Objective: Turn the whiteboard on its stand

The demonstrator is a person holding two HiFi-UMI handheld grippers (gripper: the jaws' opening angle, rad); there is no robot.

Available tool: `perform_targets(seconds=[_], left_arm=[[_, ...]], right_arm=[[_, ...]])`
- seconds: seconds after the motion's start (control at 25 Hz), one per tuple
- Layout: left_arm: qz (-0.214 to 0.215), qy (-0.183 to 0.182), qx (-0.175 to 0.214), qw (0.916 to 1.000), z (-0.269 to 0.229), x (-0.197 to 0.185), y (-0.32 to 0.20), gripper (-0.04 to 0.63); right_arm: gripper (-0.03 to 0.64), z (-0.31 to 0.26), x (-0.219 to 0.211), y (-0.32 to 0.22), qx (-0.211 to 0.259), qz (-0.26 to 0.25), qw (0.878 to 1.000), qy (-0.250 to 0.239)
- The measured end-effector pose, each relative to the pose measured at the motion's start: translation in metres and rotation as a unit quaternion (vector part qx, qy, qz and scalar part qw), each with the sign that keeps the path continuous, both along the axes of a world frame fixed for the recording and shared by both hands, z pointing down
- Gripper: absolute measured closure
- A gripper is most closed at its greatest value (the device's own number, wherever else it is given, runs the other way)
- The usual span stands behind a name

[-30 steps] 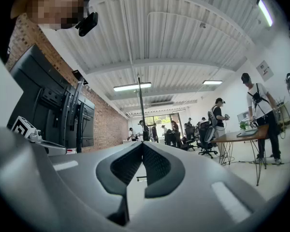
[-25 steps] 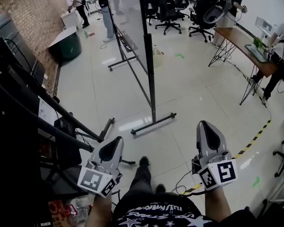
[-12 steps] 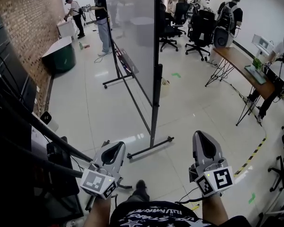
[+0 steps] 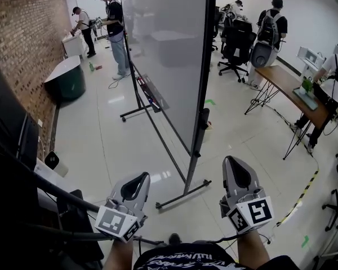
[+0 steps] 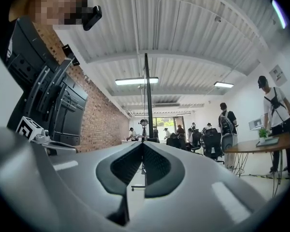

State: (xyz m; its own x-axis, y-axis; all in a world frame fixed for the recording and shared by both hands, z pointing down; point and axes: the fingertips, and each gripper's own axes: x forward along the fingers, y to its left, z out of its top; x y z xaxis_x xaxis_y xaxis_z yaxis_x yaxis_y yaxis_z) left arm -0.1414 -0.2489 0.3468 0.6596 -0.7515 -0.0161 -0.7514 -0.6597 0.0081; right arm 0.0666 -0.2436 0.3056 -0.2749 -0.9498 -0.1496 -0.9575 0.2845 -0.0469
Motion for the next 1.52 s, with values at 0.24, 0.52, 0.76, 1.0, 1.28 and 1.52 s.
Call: perform_targets(seconds=[0.24, 0.52, 0.76, 1.0, 1.28, 1.52], left_arm=[[0.019, -0.002, 0.002, 0.9998, -0.008, 0.012, -0.012, 0.591], [0.015, 0.004, -0.004, 0.9999, -0.003, 0.013, -0.053, 0.591], [0.005, -0.009, -0.01, 0.9999, -0.018, 0.018, -0.081, 0.591], [0.01, -0.013, -0.018, 0.9997, -0.023, 0.027, -0.095, 0.591], [0.018, -0.011, -0.007, 0.9997, -0.019, 0.021, -0.101, 0.591], [0.005, -0.013, 0.002, 0.9999, -0.022, 0.009, -0.101, 0.591]], right_arm=[[0.609, -0.011, 0.0, -0.019, -0.016, 0.002, 1.0, 0.011], [0.609, -0.042, -0.003, -0.069, -0.01, -0.007, 1.0, 0.007], [0.606, -0.085, -0.014, -0.098, 0.021, -0.027, 0.999, 0.02], [0.463, -0.104, -0.035, -0.115, 0.018, -0.05, 0.997, 0.054], [0.44, -0.103, -0.046, -0.144, 0.001, -0.042, 0.996, 0.08], [0.48, -0.1, -0.043, -0.166, -0.018, -0.023, 0.996, 0.09]])
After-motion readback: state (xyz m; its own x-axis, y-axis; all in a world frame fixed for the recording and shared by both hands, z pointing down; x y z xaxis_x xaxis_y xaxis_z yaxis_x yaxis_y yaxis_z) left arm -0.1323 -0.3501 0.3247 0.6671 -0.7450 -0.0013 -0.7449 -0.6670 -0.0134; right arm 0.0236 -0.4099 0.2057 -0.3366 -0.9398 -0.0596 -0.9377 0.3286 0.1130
